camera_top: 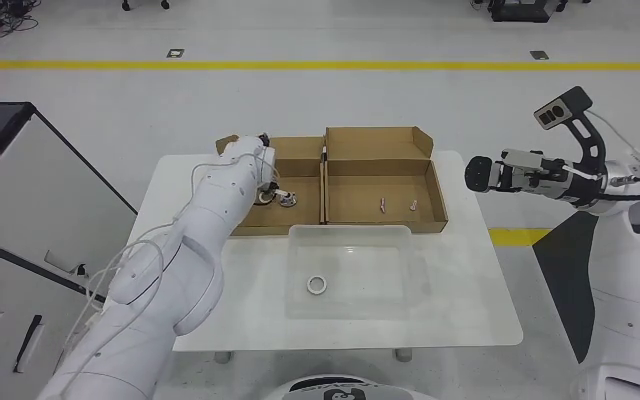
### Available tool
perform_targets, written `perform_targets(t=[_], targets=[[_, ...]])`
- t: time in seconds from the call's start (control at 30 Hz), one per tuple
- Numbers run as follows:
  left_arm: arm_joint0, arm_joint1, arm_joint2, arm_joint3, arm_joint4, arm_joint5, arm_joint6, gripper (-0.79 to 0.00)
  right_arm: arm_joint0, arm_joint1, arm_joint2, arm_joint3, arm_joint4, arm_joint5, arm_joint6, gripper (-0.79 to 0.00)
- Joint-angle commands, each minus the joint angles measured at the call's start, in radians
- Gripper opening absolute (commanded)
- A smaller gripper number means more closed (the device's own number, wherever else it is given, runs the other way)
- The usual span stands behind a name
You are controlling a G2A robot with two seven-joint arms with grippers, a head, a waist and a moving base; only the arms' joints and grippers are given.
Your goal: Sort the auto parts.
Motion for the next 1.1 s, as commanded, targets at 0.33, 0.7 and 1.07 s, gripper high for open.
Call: perform_targets(t=[0.33,0.7,1.07], targets=[[-0.042,0.048,-0.048,-0.163,0.013,-0.209,0.063,0.000,0.000,0.000,0.000,0.000,0.000,0.000,0.000,0.000],[0.288,0.235,-0.265,-0.954,0.114,-0.420,-0.219,0.000,0.000,0.000,0.000,0.000,0.000,0.000,0.000,0.000],[0.611,0.322,-0.427,-1.451,0.152,-0.520,-0.414,0.000,0.000,0.000,0.000,0.000,0.000,0.000,0.000,0.000]])
